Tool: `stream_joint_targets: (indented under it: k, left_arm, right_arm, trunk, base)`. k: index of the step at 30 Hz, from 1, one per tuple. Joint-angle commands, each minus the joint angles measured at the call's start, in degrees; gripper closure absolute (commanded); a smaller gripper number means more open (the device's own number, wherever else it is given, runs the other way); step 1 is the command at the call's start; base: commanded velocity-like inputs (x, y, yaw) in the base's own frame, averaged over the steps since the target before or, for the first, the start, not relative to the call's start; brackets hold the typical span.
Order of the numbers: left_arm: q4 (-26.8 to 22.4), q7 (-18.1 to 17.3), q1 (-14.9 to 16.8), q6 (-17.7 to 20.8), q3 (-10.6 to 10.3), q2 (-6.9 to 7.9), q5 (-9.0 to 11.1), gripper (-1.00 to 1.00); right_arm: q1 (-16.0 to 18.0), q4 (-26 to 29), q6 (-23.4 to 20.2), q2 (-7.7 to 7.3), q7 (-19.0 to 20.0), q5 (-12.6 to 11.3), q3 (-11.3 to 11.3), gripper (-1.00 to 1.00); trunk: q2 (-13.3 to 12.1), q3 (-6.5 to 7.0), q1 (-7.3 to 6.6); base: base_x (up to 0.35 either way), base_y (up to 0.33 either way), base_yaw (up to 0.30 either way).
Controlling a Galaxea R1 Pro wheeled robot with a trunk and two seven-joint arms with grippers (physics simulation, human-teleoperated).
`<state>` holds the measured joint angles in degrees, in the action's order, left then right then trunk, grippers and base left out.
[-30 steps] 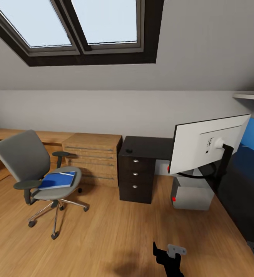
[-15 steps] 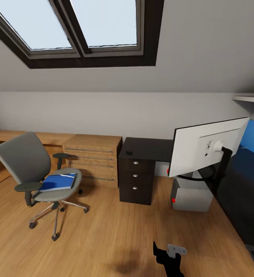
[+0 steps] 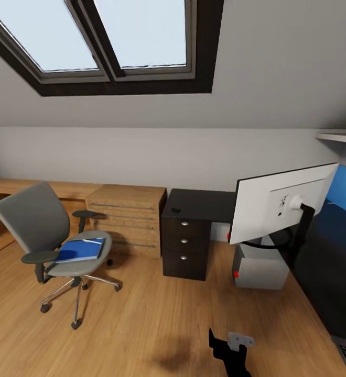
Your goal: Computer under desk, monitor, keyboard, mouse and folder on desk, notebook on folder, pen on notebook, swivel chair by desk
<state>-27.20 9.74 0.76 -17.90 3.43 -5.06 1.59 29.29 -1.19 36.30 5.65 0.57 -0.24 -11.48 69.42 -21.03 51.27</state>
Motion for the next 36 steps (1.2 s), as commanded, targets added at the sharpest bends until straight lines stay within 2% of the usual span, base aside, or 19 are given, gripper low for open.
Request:
stream_joint_targets:
  k: [1, 17, 36]
  left_arm:
    - [0.03, -0.07, 0.03, -0.20, 0.18, -0.04, 0.16, -1.00]
    - [0.55, -0.09, 0.03, -0.20, 0.12, -0.04, 0.16, -1.00]
    - [0.58, -0.16, 0.03, -0.21, 0.12, -0.04, 0.16, -1.00]
  right_arm:
    - [0.07, -0.13, 0.26, 0.00, 0.06, -0.02, -0.21, -1.00]
    - [0.07, -0.13, 0.26, 0.08, 0.05, 0.06, -0.21, -1.00]
    - [0.07, -0.12, 0.18, 0.15, 0.09, 0.15, -0.21, -1.00]
  trunk:
    - [-0.38, 0.12, -0.23]
    - [-6.79, 2.30, -3.74]
    - [-14.41, 5.63, -7.91]
  base:
    - [0.000, 0.000, 0.000]
    - [0.000, 0.000, -0.123]
    - [0.000, 0.000, -0.012]
